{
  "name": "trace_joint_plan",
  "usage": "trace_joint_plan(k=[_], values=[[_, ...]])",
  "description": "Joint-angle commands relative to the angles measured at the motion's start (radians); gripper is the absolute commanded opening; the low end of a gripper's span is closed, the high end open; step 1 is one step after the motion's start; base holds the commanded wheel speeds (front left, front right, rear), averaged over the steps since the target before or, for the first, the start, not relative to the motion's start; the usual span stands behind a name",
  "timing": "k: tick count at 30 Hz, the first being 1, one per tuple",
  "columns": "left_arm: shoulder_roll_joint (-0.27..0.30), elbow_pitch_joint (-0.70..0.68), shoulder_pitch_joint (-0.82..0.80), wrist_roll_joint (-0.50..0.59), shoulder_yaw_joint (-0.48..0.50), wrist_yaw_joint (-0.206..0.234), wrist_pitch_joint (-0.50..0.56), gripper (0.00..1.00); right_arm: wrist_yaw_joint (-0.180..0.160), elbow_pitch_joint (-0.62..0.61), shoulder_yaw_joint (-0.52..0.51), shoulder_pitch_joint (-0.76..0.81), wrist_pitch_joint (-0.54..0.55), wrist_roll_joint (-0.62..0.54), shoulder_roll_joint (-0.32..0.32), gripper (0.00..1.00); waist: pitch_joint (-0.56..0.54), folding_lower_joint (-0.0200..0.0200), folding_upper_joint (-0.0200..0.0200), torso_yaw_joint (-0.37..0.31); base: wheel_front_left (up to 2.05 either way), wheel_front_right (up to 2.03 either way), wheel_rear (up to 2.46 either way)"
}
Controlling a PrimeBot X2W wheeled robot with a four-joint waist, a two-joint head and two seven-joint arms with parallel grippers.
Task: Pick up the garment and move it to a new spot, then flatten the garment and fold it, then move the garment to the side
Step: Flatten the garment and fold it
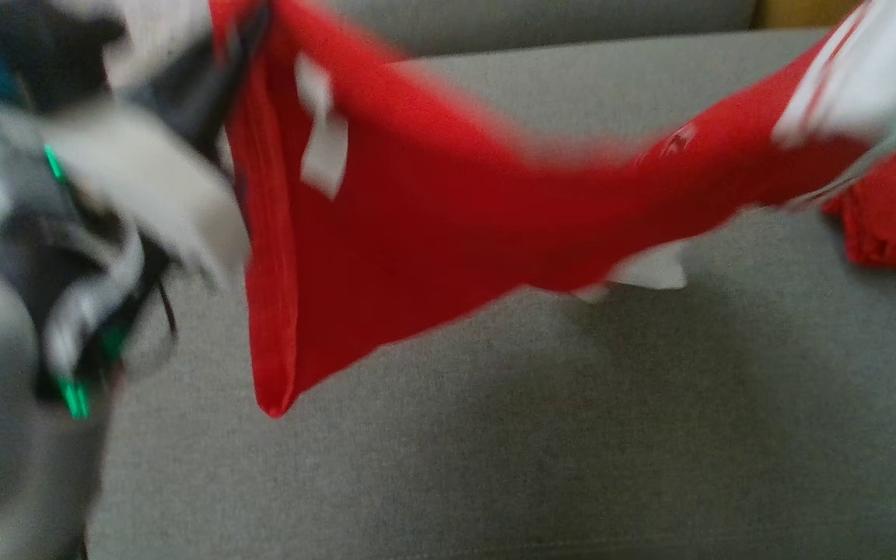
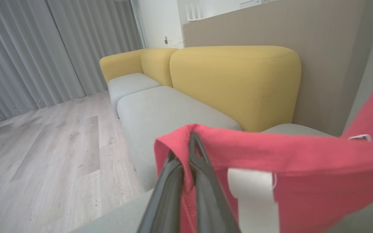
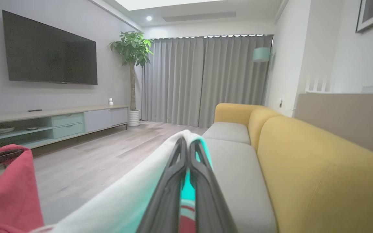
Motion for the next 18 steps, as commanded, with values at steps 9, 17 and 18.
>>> trace_joint_plan(k=[9,17,18], values=[[-0.012,0.403,-0.568,0.021,0.021,-0.032,0.056,0.00,0.007,0.414,0.097,-0.649,0.022,-0.081,-0.040,0.00,0.225,0.0000,0.0000,0.024,0.00,0.00,0.00],[-0.083,0.850,-0.958,0.179,0.011,0.062,-0.293,0.00,0.007,0.933,0.135,-1.113,-0.418,-0.348,0.098,0.00,0.409,0.0000,0.0000,0.052,0.00,0.00,0.00],[-0.094,0.895,-0.988,0.190,0.013,0.077,-0.348,0.00,0.007,0.981,0.131,-1.155,-0.489,-0.381,0.113,0.00,0.426,0.0000,0.0000,0.054,0.00,0.00,0.00]])
